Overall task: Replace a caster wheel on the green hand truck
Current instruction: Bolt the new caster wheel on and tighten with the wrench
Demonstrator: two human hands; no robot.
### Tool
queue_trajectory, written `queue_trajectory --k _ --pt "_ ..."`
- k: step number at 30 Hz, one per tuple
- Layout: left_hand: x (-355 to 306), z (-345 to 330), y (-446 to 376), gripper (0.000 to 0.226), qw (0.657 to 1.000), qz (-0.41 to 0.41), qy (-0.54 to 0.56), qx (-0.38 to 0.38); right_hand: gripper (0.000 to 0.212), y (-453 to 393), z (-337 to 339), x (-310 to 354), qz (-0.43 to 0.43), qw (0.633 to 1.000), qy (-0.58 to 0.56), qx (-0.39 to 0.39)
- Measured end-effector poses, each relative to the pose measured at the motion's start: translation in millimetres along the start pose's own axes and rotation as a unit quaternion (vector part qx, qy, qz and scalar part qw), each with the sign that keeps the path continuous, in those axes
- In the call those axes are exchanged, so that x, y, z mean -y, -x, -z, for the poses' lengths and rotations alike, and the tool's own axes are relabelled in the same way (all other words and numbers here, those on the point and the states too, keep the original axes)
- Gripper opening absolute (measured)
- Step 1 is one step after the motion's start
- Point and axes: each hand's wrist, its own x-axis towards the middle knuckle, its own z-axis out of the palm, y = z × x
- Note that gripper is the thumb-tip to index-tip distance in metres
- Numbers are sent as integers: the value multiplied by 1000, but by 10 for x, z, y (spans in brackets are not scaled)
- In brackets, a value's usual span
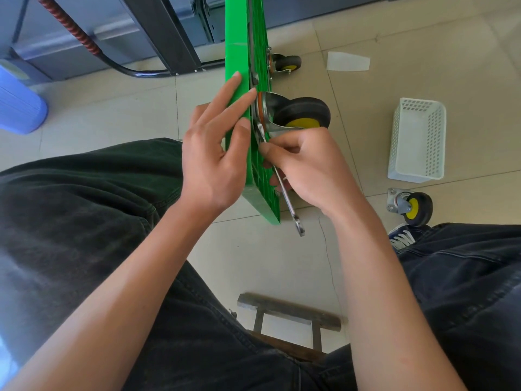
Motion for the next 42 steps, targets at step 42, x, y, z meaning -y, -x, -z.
queue_trajectory --k 42 --pt "5 1 8 39 1000 0 2 0 22 -36 -350 -129 62 988 54 -134"
